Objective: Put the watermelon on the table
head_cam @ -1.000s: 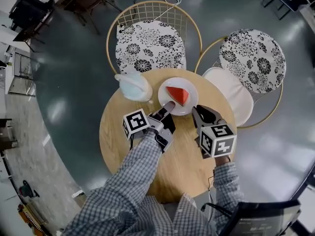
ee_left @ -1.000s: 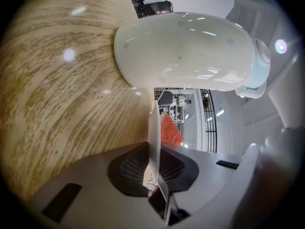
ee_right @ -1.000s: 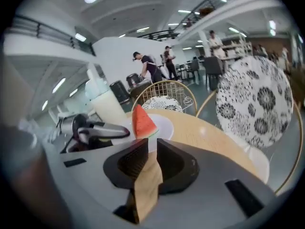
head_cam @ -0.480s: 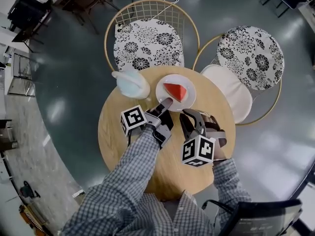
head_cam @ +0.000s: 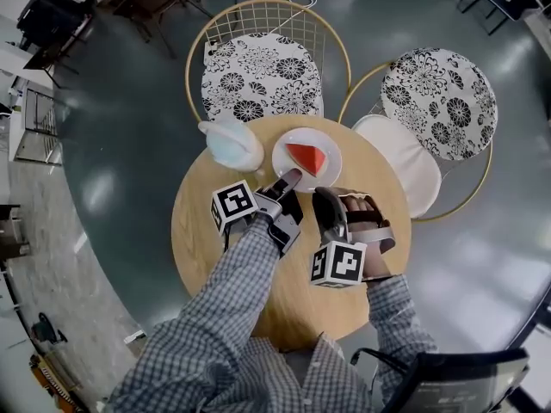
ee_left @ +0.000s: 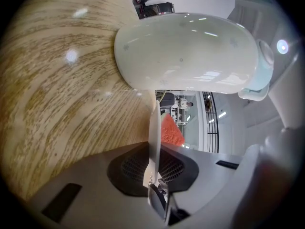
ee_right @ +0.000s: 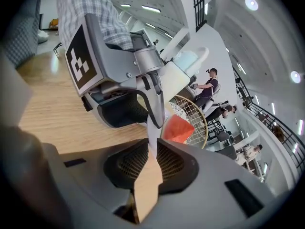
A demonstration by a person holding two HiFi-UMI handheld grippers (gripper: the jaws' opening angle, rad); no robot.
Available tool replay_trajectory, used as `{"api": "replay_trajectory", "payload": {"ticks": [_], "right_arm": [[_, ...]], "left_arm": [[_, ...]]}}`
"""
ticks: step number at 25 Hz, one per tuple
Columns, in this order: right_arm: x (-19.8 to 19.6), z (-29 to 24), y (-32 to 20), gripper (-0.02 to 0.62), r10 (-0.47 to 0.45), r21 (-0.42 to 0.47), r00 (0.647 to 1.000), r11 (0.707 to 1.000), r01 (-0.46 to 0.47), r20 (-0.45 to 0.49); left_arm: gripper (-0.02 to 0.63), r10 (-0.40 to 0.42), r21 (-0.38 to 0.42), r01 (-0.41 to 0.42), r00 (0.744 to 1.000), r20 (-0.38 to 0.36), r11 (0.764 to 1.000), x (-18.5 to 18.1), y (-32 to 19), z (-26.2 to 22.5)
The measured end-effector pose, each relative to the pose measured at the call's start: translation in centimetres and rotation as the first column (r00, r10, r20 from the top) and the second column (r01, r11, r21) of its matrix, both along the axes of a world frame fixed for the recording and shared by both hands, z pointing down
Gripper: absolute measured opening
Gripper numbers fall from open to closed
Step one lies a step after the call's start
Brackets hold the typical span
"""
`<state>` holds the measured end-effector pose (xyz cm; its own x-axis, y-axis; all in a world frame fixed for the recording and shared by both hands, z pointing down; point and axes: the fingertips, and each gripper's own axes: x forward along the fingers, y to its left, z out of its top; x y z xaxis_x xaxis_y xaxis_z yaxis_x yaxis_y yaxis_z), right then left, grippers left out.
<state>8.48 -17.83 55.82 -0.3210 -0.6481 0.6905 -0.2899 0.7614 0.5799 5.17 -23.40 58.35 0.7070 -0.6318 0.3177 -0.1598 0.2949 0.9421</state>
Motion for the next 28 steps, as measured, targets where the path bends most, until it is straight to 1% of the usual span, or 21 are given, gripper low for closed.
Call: {"api": "replay_trajectory", "payload": {"ticks": [2,7,14,16,17,22,26,27,28], "right_arm": [[0.0,-0.2,-0.1,0.06,0.001,0.008,1.0,1.0,-0.001,0.006],[-0.1,-1.0,0.0,0.061,0.028,0.006,0.998,1.0,-0.029,0.062],[-0.8,-0.1,0.3,0.061,-0.026,-0.014,1.0,1.0,0.026,-0.003],[-0.9,-0.1,0.2,0.058,-0.025,-0.013,1.0,1.0,0.024,-0.014],[-1.0,-0.1,0.2,0.044,-0.025,-0.019,1.0,1.0,0.025,-0.015],[-1.1,0.2,0.4,0.04,-0.021,-0.036,1.0,0.999,0.021,0.008],[-0.9,0.4,0.5,0.04,-0.004,-0.046,1.0,0.999,0.005,0.007],[-0.8,0.5,0.5,0.04,-0.001,-0.048,1.0,0.999,0.002,0.006],[-0.8,0.5,0.5,0.041,0.001,-0.05,1.0,0.999,-0.001,0.004]], "left_arm": [[0.026,-0.005,-0.005,0.005,1.0,-0.008,1.0,0.0,0.0,0.0],[0.026,-0.007,-0.005,0.007,1.0,-0.006,1.0,0.0,0.0,-0.1],[0.026,-0.019,-0.016,0.018,1.0,-0.015,1.0,0.1,0.2,-0.2],[0.026,-0.009,-0.012,0.009,1.0,-0.011,1.0,0.2,0.2,-0.3],[0.026,-0.003,-0.012,0.003,1.0,-0.009,1.0,0.3,0.3,-0.3],[0.026,0.014,-0.023,-0.014,1.0,-0.011,1.0,0.2,0.5,0.1],[0.028,0.056,0.004,-0.056,0.998,0.016,0.998,0.5,0.5,-0.3],[0.034,0.067,0.007,-0.067,0.998,0.021,0.998,0.6,0.6,-0.3],[0.064,0.078,0.007,-0.078,0.997,0.023,0.997,0.6,0.7,-0.4]]}}
